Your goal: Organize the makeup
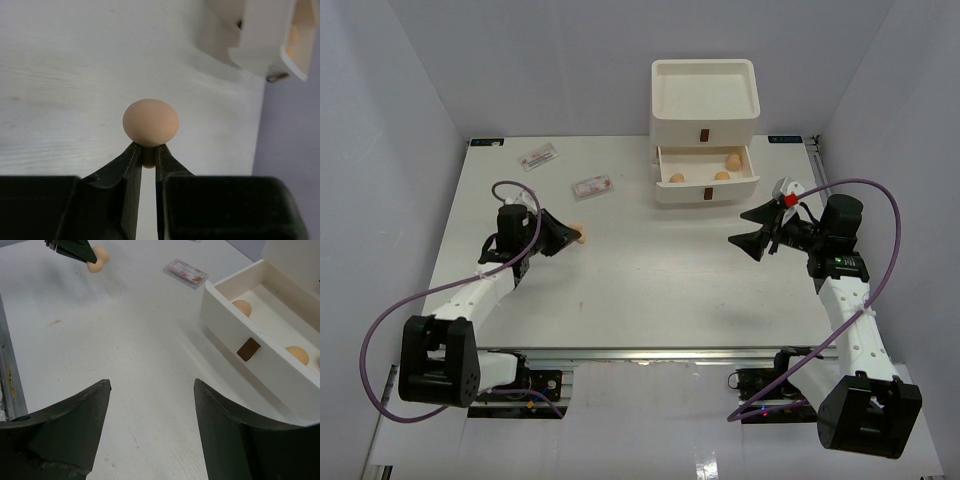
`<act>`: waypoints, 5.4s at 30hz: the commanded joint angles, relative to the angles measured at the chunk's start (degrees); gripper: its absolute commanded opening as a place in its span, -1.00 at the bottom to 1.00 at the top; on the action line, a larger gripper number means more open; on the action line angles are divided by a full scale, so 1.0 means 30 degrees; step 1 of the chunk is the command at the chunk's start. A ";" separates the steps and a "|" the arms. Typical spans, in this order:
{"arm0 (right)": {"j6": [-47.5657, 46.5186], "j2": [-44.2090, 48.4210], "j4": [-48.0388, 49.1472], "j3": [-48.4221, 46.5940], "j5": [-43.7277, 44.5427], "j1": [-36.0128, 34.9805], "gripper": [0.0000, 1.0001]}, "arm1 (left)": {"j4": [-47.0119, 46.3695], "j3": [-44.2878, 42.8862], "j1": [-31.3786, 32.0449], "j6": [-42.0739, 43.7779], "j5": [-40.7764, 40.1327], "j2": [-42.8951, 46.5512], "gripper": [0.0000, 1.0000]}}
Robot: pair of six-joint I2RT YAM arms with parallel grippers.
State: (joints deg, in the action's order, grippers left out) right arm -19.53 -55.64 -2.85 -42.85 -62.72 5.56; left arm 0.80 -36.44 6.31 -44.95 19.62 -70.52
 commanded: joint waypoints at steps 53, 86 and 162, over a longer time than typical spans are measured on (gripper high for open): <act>-1.5260 -0.1282 -0.6499 -0.0168 -0.2534 -0.1240 0.50 | -0.2799 -0.7690 0.5461 0.6026 0.4226 -0.2037 0.63; -1.7432 -1.6127 0.3837 -0.6351 1.9775 -0.8796 -0.37 | 0.0607 -0.1447 0.4348 0.9716 -0.0417 0.6482 0.89; 1.2540 -2.0729 1.0286 -1.0585 2.1739 -0.7421 0.32 | 0.0321 -0.1298 0.4138 0.9387 0.0316 0.5466 0.96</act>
State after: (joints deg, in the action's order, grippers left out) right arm 15.49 -115.72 22.37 -71.86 -1.60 -16.95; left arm 2.52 -40.38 19.18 -16.58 19.30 -53.70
